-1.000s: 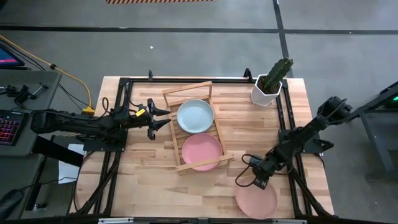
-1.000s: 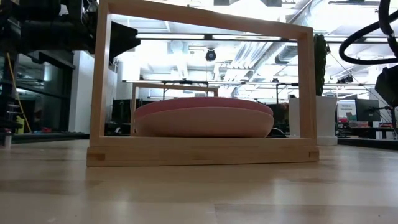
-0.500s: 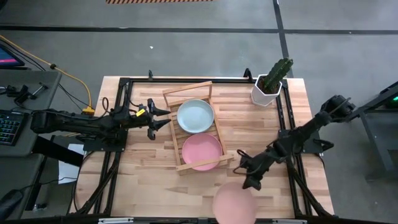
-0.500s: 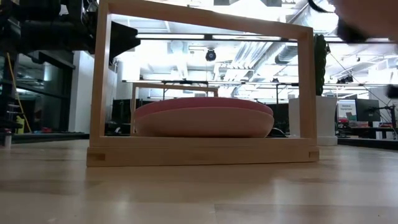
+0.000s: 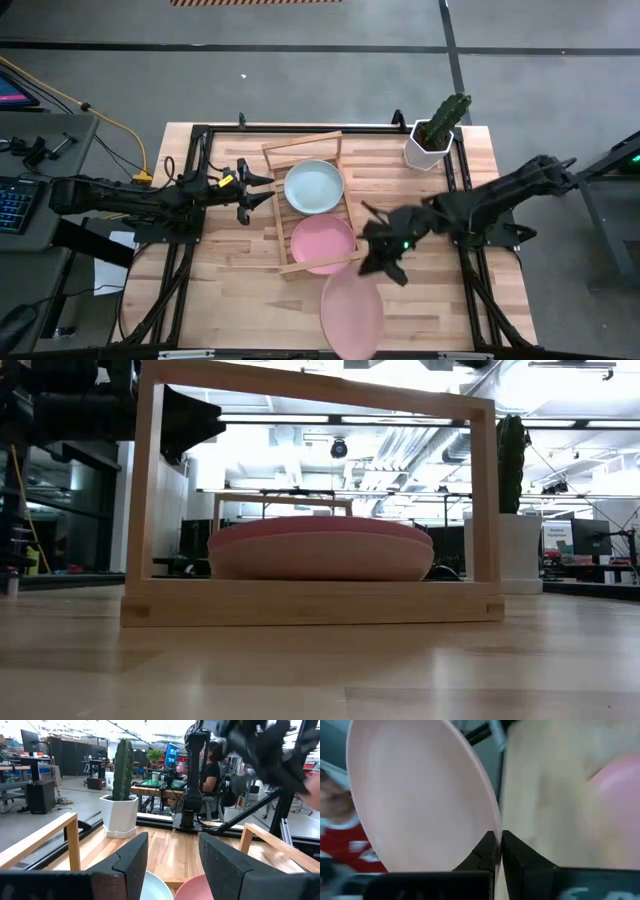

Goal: Place and stack plates onto a shelf
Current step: Stack the pink plate on top of the pink plate on the shelf

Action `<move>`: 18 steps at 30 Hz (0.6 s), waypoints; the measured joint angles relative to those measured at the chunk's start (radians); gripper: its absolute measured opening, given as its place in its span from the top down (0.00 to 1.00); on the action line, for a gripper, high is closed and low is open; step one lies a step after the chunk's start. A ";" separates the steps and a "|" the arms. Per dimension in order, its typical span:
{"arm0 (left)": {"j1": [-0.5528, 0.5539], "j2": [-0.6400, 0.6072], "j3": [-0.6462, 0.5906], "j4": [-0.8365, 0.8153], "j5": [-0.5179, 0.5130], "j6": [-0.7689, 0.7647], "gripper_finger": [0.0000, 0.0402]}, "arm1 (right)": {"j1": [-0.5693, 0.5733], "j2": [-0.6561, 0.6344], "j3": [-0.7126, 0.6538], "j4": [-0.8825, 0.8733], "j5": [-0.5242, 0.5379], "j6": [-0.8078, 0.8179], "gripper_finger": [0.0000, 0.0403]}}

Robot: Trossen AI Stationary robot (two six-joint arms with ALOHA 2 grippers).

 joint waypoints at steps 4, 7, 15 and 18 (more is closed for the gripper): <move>0.000 0.000 0.000 0.000 0.000 0.000 0.59 | -0.091 0.000 0.196 -0.214 0.077 -0.196 1.00; 0.000 0.000 0.000 0.000 0.000 0.000 0.59 | -0.173 -0.002 0.290 -0.315 0.126 -0.290 1.00; 0.000 0.000 0.000 0.000 0.000 0.000 0.59 | -0.417 0.013 0.296 -0.367 0.418 -0.309 1.00; 0.000 0.000 0.000 0.000 0.000 0.000 0.59 | -0.478 0.031 0.234 -0.349 0.440 -0.248 1.00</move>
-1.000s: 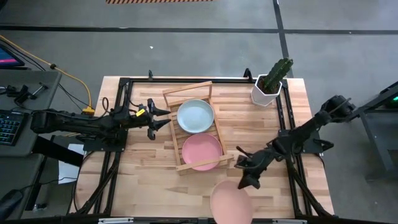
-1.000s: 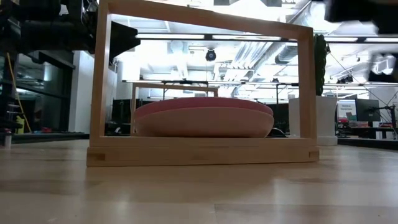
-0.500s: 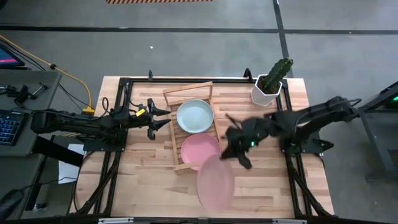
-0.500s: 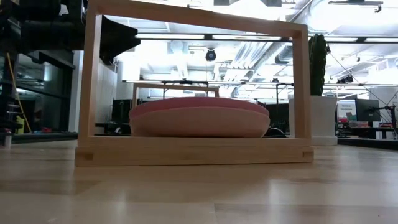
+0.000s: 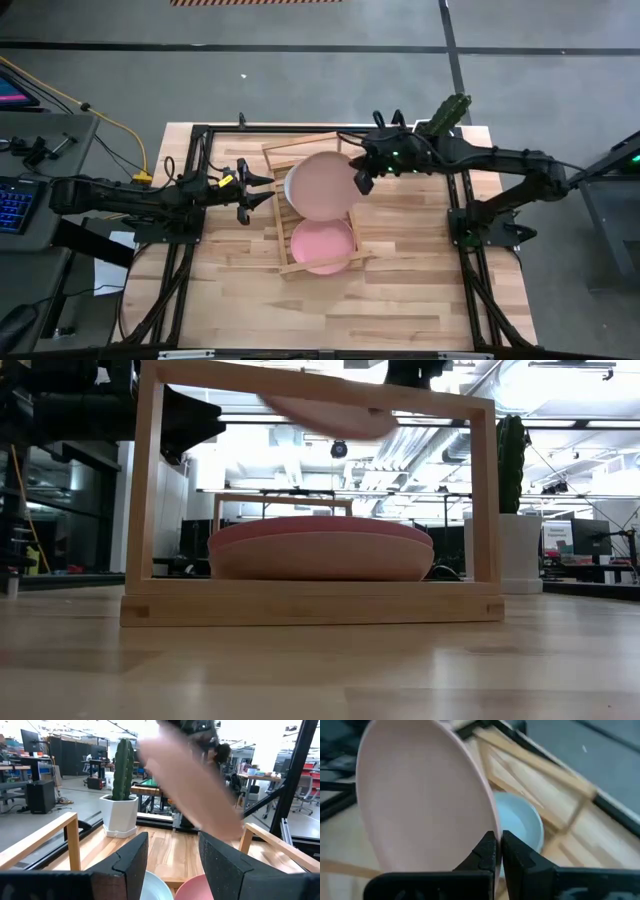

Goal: Place and stack plates onto a shelf
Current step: Stack the pink plate on top of the pink plate on the shelf

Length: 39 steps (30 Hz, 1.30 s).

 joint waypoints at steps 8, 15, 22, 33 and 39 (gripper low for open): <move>0.000 0.000 0.000 -0.002 0.000 0.000 0.59 | -0.045 0.049 -0.164 0.057 -0.147 0.109 1.00; 0.000 0.000 0.000 -0.002 0.000 0.000 0.59 | -0.006 0.122 -0.259 0.158 -0.156 0.187 1.00; 0.000 0.000 0.000 -0.002 0.000 -0.002 0.59 | 0.020 0.188 -0.274 0.229 -0.231 0.199 1.00; 0.000 0.000 0.000 -0.003 0.000 -0.001 0.59 | 0.063 0.214 -0.274 0.248 -0.319 0.233 1.00; 0.000 0.000 0.000 -0.003 0.000 -0.001 0.59 | 0.083 0.214 -0.274 0.247 -0.319 0.230 1.00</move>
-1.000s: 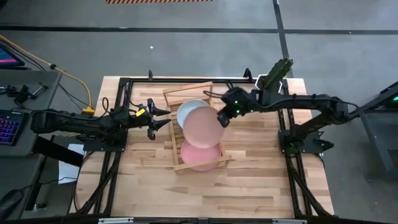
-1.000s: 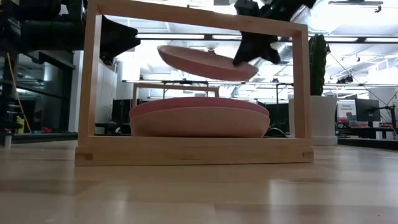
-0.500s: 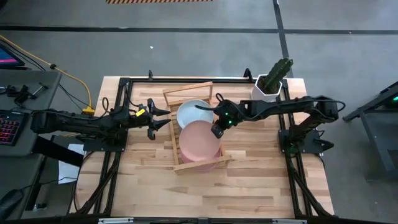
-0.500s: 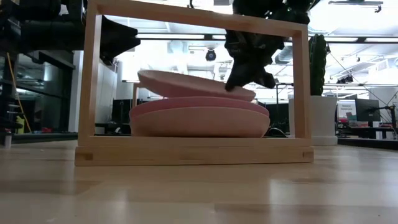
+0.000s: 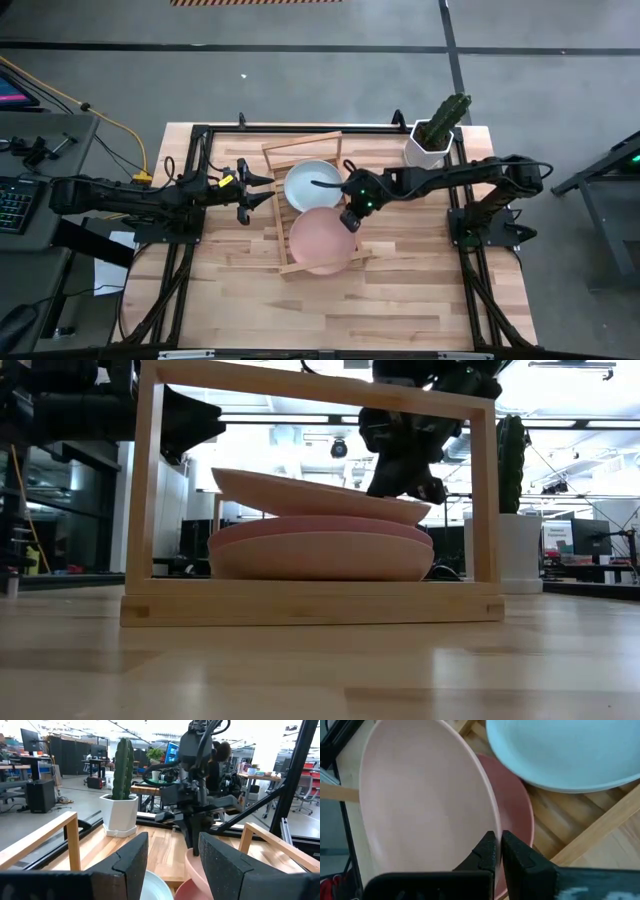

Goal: Place and stack plates onto a shelf
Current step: Stack the pink plate on top of the pink plate on the shelf

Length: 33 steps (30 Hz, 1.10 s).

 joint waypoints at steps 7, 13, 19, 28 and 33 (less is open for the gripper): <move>0.000 0.000 0.000 0.000 0.000 0.000 0.59 | 0.015 0.000 0.000 0.000 0.001 -0.016 1.00; 0.000 0.000 0.000 0.000 0.000 -0.001 0.59 | 0.015 0.000 0.000 -0.003 0.004 -0.018 1.00; 0.000 0.000 0.000 -0.001 0.000 0.000 0.59 | 0.015 0.000 0.000 -0.007 0.004 -0.017 0.97; 0.000 0.000 0.000 -0.001 0.000 -0.001 0.59 | 0.015 0.000 0.000 -0.013 0.002 -0.016 0.76; 0.000 0.000 0.000 -0.001 0.000 -0.001 0.59 | 0.015 -0.002 0.000 -0.018 -0.007 -0.016 0.67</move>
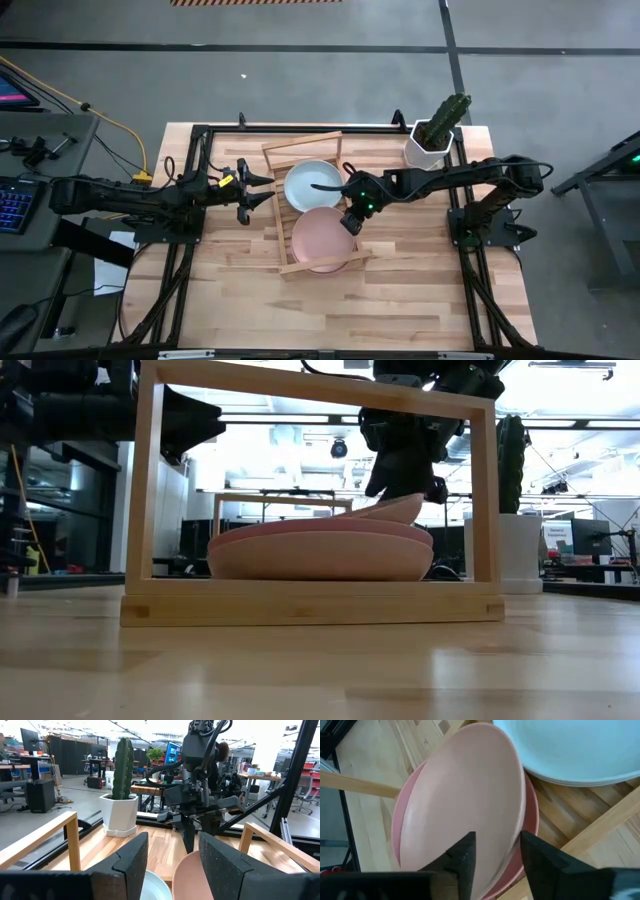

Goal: Place and stack plates onto a shelf
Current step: Stack the pink plate on top of the pink plate on the shelf, then return to Home Position

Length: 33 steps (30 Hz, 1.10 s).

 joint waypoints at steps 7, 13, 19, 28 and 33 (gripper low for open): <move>0.000 0.000 0.000 -0.001 0.000 0.000 0.59 | 0.000 -0.001 0.000 -0.020 -0.048 -0.002 0.62; 0.000 0.000 0.000 -0.010 0.000 0.000 0.59 | 0.000 -0.017 0.000 -0.020 -0.071 -0.002 0.62; 0.000 0.000 0.000 -0.011 0.000 0.000 0.59 | 0.000 -0.080 0.000 0.001 -0.070 -0.004 0.62; 0.000 0.000 0.000 -0.018 0.000 0.000 0.59 | 0.050 -0.209 0.001 -0.092 0.180 -0.124 0.62; 0.000 0.000 0.000 -0.019 0.000 0.000 0.59 | 0.092 -0.227 0.000 -0.217 0.301 -0.135 0.62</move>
